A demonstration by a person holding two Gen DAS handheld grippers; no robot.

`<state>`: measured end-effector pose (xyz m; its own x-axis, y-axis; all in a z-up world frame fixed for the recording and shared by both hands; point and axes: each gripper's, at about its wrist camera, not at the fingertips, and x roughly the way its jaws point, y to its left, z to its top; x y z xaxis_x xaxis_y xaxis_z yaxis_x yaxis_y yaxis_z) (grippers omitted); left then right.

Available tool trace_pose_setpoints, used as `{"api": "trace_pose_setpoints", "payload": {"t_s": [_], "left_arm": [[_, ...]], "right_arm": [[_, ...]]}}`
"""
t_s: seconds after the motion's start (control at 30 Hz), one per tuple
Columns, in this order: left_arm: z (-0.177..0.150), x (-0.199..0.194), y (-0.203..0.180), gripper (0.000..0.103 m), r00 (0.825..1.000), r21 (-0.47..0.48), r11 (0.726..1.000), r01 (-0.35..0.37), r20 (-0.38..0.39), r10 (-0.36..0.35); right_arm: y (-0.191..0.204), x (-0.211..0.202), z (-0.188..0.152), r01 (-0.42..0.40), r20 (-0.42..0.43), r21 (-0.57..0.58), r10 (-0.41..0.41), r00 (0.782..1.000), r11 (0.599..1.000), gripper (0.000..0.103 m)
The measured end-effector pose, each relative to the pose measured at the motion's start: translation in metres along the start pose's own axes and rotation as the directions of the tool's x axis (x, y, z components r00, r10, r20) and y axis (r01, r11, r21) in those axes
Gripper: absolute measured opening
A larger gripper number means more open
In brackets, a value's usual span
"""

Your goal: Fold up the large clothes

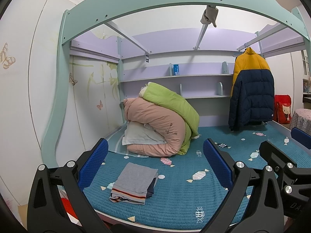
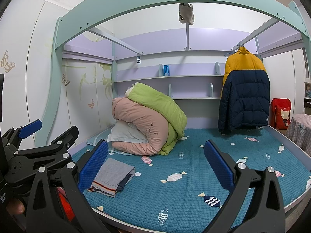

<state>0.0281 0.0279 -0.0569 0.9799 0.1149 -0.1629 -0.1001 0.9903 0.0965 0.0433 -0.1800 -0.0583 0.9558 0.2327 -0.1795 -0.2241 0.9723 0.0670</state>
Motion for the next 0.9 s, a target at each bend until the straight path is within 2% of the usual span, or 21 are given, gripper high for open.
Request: {"api": "trace_pose_setpoints", "payload": {"t_s": [0.9], "left_arm": [[-0.011,0.018,0.011,0.098,1.0,0.024,1.0,-0.005,-0.024,0.006]], "right_arm": [[0.013,0.015,-0.01,0.011,-0.023,0.034,-0.011,1.0,0.999,0.095]]}}
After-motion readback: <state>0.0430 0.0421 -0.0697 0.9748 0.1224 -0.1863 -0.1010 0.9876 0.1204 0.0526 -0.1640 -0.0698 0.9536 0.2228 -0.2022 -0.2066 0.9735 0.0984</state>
